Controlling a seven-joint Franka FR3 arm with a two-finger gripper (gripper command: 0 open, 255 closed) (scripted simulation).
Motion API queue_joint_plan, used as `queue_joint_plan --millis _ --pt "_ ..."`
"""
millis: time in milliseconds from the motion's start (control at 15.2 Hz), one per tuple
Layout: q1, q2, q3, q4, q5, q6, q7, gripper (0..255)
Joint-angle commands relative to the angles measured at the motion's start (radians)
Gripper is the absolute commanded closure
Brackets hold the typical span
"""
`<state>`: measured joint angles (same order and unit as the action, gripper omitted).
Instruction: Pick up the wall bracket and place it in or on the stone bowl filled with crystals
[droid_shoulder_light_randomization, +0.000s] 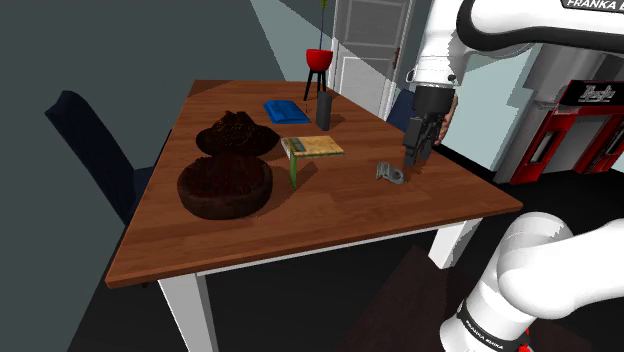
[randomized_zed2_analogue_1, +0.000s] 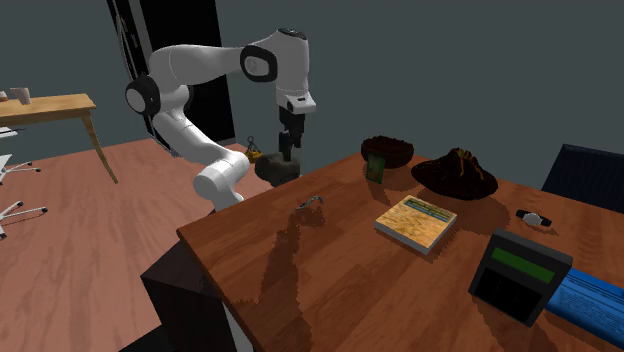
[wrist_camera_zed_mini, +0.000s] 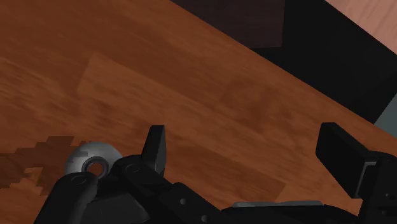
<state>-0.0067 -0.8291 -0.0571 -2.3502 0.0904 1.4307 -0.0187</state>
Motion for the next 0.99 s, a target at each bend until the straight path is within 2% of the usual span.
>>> queue_joint_plan --millis 0,330,726,924 --pt "0.000 0.000 0.000 0.000 0.000 0.000 0.000 0" --pt "0.017 -0.022 -0.033 -0.127 -0.148 0.231 -0.189 0" --pt "0.026 0.013 -0.097 -0.240 -0.313 0.557 -0.386 0" --pt "0.024 0.024 -0.104 -0.262 -0.321 0.595 -0.388 0"
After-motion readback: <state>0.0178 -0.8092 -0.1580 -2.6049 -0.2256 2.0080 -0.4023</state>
